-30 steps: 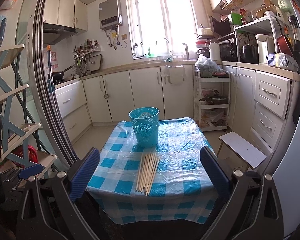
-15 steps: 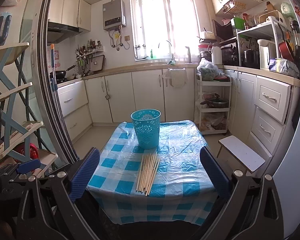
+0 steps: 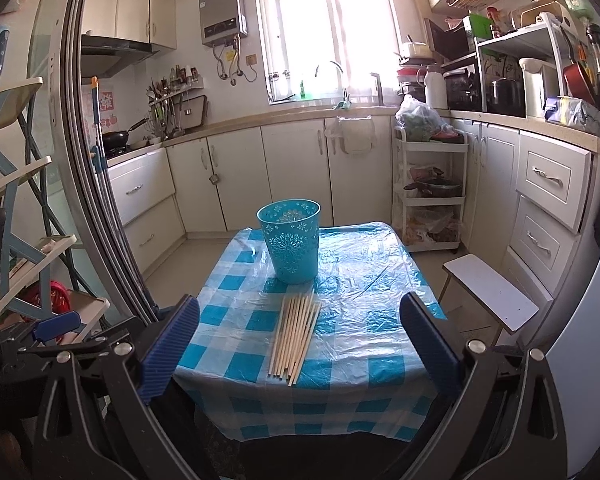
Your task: Organize utensils
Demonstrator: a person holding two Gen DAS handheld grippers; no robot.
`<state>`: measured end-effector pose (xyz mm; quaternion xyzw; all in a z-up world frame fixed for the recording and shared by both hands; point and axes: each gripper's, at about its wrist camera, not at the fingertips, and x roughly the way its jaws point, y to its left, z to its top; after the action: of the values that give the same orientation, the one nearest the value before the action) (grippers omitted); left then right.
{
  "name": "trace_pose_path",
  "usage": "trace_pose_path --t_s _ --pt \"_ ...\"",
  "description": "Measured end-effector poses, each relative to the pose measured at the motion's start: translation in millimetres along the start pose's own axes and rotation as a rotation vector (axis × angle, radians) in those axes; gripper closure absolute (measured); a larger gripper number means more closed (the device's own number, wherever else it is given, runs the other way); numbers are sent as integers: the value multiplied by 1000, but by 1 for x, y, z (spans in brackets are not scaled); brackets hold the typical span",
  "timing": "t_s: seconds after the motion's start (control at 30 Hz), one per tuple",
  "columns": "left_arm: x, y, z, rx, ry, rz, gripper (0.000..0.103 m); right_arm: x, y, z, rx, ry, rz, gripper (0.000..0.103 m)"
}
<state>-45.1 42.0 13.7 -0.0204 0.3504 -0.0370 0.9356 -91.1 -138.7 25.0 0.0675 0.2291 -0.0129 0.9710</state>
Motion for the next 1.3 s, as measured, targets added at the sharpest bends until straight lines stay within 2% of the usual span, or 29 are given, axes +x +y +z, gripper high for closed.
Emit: trace_pose_path --t_s 0.2,0.47,0.53,0.6,0.67,0.73,0.77,0.97,1.17,1.3 --pt "46 3 15 -3 38 21 7 43 -6 -5 -28 70 -24 7" --pt "148 -5 31 44 136 20 7 155 -30 -20 -59 245 -31 9" --pt "180 -9 33 48 184 13 7 185 -34 -24 -56 299 -13 24" --pt "204 -12 33 41 217 5 7 219 -38 -31 -33 375 9 46" --pt "230 -14 33 30 247 3 7 242 -39 -37 -13 417 29 58" --pt "252 -18 35 24 263 3 7 262 -37 -43 -17 445 29 62" --pt "259 -20 35 24 271 3 7 271 -36 -46 -18 463 33 69" --pt "301 -32 38 34 311 -15 7 298 -36 -59 -50 513 23 79" --pt "329 -43 38 49 344 -8 8 309 -38 -59 -133 503 38 88" --pt "346 -49 37 69 366 0 17 317 -48 -54 -170 517 67 91"
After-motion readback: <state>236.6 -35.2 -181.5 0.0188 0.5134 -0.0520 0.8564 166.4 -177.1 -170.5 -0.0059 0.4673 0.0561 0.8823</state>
